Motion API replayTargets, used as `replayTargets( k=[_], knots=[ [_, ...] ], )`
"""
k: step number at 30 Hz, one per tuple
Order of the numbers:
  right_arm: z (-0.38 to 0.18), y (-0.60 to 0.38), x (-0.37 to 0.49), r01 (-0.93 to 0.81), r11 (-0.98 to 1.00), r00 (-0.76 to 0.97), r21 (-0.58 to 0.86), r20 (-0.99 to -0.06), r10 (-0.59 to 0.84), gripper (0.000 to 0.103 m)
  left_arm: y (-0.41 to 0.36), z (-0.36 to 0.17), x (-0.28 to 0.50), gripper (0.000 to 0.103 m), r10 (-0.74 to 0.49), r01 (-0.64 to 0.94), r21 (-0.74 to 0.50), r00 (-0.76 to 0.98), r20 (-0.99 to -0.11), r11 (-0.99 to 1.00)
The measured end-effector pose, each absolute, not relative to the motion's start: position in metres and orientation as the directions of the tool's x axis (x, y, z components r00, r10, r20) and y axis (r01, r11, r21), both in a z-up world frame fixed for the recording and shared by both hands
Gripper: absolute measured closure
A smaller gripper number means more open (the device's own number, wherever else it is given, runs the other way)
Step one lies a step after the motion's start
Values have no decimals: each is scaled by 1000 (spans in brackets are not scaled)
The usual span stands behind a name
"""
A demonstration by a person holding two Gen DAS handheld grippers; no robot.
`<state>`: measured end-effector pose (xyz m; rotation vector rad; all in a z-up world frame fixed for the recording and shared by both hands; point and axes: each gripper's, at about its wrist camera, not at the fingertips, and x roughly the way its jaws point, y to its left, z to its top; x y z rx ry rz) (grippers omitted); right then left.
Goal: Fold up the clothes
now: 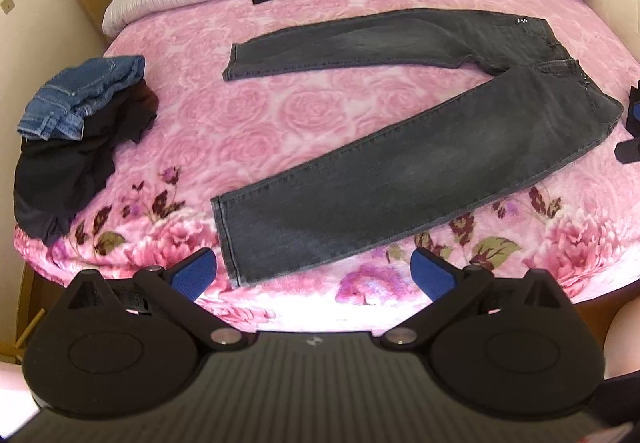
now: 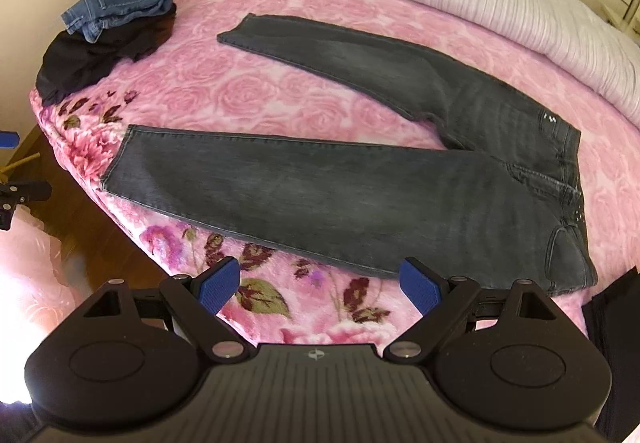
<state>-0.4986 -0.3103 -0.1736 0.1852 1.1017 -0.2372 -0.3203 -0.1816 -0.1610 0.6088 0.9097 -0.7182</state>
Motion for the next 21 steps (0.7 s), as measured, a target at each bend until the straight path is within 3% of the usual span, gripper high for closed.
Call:
replayTargets(
  k=[10, 21],
  knots=[
    [-176, -324, -517, 339, 941, 415, 15, -900, -135, 14, -195, -167, -328, 1, -333, 814, 201, 430, -839, 545],
    [-191, -365, -568, 349, 936, 413, -55, -887, -206, 14, -222, -216, -365, 1, -357, 878, 351, 458, -814, 325]
  ],
)
